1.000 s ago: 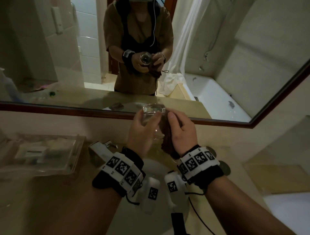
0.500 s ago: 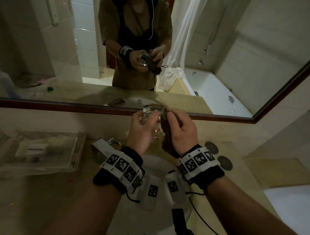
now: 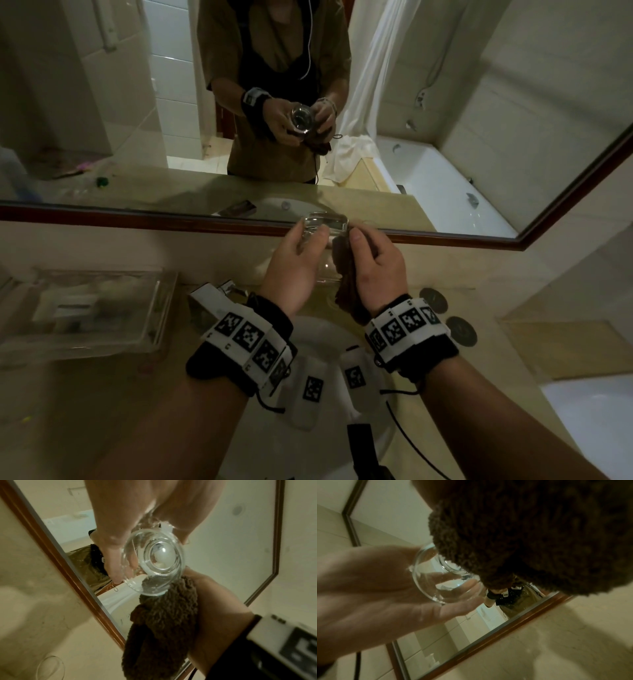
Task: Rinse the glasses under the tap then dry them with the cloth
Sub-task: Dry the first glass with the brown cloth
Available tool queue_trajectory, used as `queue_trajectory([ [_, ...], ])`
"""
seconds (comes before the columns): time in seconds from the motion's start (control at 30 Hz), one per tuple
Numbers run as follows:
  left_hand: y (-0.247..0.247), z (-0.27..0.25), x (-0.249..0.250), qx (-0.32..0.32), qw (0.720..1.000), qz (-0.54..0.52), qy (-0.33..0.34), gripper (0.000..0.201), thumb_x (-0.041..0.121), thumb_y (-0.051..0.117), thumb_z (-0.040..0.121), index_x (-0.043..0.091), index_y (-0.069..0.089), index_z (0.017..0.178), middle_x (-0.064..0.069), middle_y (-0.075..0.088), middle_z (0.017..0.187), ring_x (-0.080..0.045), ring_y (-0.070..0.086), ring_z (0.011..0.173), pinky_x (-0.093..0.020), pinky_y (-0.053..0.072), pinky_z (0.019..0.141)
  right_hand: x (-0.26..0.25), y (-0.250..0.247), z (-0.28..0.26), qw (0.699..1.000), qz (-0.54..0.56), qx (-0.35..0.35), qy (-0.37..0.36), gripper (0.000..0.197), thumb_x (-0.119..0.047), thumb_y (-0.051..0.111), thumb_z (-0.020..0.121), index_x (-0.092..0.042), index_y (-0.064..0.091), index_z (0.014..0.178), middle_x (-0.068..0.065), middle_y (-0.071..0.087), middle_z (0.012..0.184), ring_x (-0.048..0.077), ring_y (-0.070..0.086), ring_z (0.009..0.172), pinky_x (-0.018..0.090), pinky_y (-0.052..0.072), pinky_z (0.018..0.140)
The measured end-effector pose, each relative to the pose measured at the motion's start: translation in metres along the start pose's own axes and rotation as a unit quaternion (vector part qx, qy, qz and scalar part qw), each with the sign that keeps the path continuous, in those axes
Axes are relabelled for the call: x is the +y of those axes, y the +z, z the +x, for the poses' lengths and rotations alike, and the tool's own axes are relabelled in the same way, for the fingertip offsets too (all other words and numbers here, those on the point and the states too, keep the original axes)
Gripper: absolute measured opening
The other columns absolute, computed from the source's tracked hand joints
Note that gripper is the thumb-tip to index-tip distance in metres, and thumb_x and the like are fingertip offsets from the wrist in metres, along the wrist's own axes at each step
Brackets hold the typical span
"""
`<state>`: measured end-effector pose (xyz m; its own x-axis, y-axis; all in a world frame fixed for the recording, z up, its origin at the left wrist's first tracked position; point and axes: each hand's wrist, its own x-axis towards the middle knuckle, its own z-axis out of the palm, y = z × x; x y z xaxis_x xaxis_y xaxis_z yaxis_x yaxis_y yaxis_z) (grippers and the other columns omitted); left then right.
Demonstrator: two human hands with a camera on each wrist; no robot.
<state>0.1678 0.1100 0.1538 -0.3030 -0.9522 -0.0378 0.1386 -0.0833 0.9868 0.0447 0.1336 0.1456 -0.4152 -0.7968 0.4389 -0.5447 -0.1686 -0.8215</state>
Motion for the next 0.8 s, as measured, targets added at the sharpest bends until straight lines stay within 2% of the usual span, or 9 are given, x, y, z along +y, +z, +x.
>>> queue_trajectory([
  [0.03, 0.001, 0.001, -0.001, 0.000, 1.000, 0.006, -0.003, 0.067, 0.068, 0.049, 0.077, 0.031, 0.050, 0.133, 0.002, 0.062, 0.125, -0.019, 0.058, 0.116, -0.048, 0.047, 0.102, 0.000, 0.000, -0.001, 1.000, -0.005, 0.002, -0.003, 0.021, -0.019, 0.053, 0.095, -0.015, 0.067, 0.109, -0.008, 0.063, 0.101, 0.004, 0.057, 0.096, 0.017, 0.044, 0.088],
  [0.13, 0.004, 0.002, -0.002, 0.029, 1.000, 0.012, 0.001, 0.039, 0.053, 0.061, 0.086, 0.034, 0.054, 0.120, 0.010, 0.065, 0.109, -0.011, 0.063, 0.101, -0.046, 0.052, 0.095, -0.002, 0.001, -0.001, 0.999, -0.013, 0.006, -0.033, 0.022, -0.021, 0.053, 0.093, -0.013, 0.068, 0.108, -0.009, 0.062, 0.099, 0.001, 0.056, 0.094, 0.013, 0.043, 0.086],
  [0.23, 0.003, 0.004, -0.001, 0.059, 0.998, 0.000, -0.005, 0.028, 0.049, 0.067, 0.080, 0.036, 0.061, 0.104, 0.010, 0.069, 0.096, -0.013, 0.067, 0.086, -0.050, 0.056, 0.088, -0.007, 0.001, -0.001, 0.999, -0.001, 0.000, -0.053, 0.028, -0.026, 0.050, 0.090, -0.013, 0.068, 0.107, -0.010, 0.062, 0.099, -0.003, 0.056, 0.093, 0.011, 0.043, 0.087],
  [0.33, 0.005, 0.004, 0.003, 0.066, 0.998, -0.011, -0.010, 0.027, 0.043, 0.064, 0.087, 0.031, 0.059, 0.110, 0.008, 0.068, 0.095, -0.016, 0.068, 0.082, -0.049, 0.059, 0.080, -0.009, -0.002, -0.001, 0.997, 0.004, 0.006, -0.073, 0.027, -0.025, 0.051, 0.091, -0.012, 0.068, 0.108, -0.011, 0.061, 0.100, -0.011, 0.054, 0.093, 0.009, 0.041, 0.087],
  [0.43, 0.009, -0.001, 0.005, 0.033, 0.998, -0.050, -0.009, 0.042, 0.041, 0.063, 0.089, 0.027, 0.048, 0.126, 0.003, 0.067, 0.106, -0.018, 0.070, 0.094, -0.037, 0.060, 0.073, -0.004, -0.006, 0.003, 0.999, 0.016, 0.004, -0.039, 0.028, -0.028, 0.048, 0.091, -0.014, 0.067, 0.107, -0.007, 0.065, 0.102, -0.001, 0.058, 0.095, 0.017, 0.045, 0.087],
  [0.5, 0.014, -0.003, 0.006, 0.016, 0.998, -0.056, -0.001, 0.047, 0.044, 0.063, 0.088, 0.027, 0.044, 0.128, 0.001, 0.067, 0.110, -0.019, 0.069, 0.097, -0.038, 0.059, 0.078, 0.001, -0.009, 0.006, 0.999, 0.031, -0.007, 0.006, 0.030, -0.030, 0.047, 0.092, -0.013, 0.067, 0.106, -0.001, 0.068, 0.101, 0.009, 0.061, 0.093, 0.023, 0.047, 0.083],
  [0.57, 0.017, -0.002, 0.007, 0.029, 0.998, -0.049, 0.009, 0.047, 0.047, 0.066, 0.085, 0.029, 0.047, 0.124, 0.002, 0.069, 0.108, -0.019, 0.070, 0.096, -0.042, 0.059, 0.083, 0.002, -0.012, 0.007, 0.999, 0.035, -0.009, 0.014, 0.025, -0.026, 0.049, 0.095, -0.013, 0.068, 0.106, 0.001, 0.068, 0.100, 0.010, 0.062, 0.092, 0.025, 0.048, 0.082],
  [0.7, 0.016, 0.004, 0.007, 0.062, 0.998, -0.002, 0.024, 0.042, 0.060, 0.065, 0.072, 0.042, 0.053, 0.109, 0.010, 0.069, 0.106, -0.014, 0.069, 0.097, -0.048, 0.055, 0.090, -0.008, -0.015, 0.004, 0.999, 0.032, 0.007, -0.039, 0.027, -0.027, 0.049, 0.092, -0.015, 0.068, 0.108, -0.003, 0.067, 0.103, 0.009, 0.061, 0.097, 0.027, 0.049, 0.088],
  [0.8, 0.016, 0.004, 0.008, 0.048, 0.999, -0.013, 0.019, 0.024, 0.050, 0.065, 0.085, 0.039, 0.054, 0.103, 0.006, 0.069, 0.104, -0.015, 0.069, 0.094, -0.044, 0.056, 0.088, -0.011, -0.015, 0.002, 0.997, 0.015, 0.017, -0.075, 0.026, -0.024, 0.049, 0.092, -0.014, 0.067, 0.108, -0.012, 0.063, 0.099, 0.001, 0.058, 0.096, 0.020, 0.046, 0.089],
])
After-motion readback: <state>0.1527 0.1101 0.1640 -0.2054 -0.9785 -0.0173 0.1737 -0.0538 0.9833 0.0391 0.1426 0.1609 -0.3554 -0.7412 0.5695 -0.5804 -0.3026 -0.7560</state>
